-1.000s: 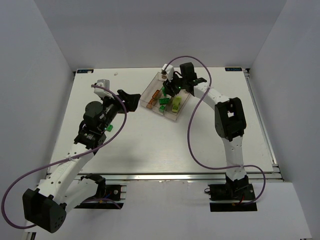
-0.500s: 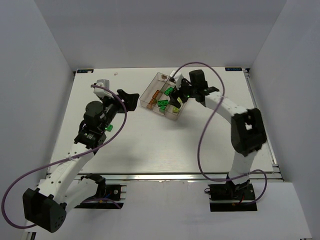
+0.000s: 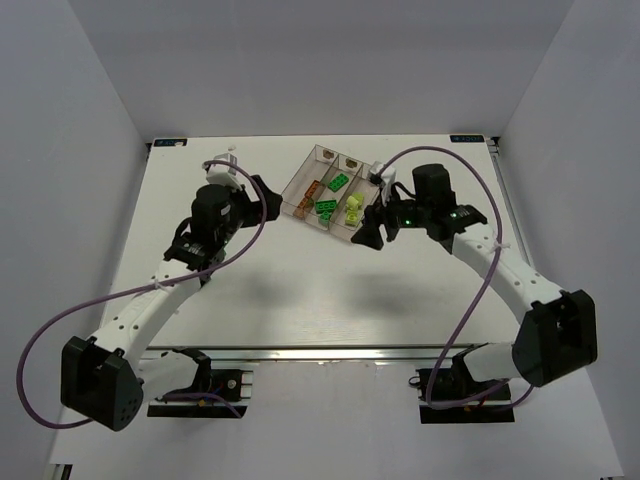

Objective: Sort the legos into containers by color

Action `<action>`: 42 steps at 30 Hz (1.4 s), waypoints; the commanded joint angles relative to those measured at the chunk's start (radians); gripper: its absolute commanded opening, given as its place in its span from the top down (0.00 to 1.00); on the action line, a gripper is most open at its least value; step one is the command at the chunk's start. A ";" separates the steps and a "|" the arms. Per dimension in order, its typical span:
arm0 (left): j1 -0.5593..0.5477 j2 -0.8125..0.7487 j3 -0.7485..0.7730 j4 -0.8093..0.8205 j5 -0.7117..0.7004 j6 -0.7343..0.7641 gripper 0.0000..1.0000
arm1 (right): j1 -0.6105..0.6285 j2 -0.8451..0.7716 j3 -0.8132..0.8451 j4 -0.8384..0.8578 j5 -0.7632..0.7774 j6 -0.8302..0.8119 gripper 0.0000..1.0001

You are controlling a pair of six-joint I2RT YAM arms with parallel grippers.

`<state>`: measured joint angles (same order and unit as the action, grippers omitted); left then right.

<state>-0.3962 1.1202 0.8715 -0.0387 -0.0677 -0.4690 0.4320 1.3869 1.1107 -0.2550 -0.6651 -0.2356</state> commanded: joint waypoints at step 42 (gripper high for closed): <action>0.129 0.345 0.159 -0.618 -0.475 -0.286 0.03 | -0.024 -0.393 -0.262 0.069 0.200 -0.116 0.27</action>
<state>-0.2996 1.4254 1.0054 -0.6426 -0.5156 -0.7307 0.4126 1.0111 0.8543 -0.2268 -0.4751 -0.3309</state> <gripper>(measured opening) 0.977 0.725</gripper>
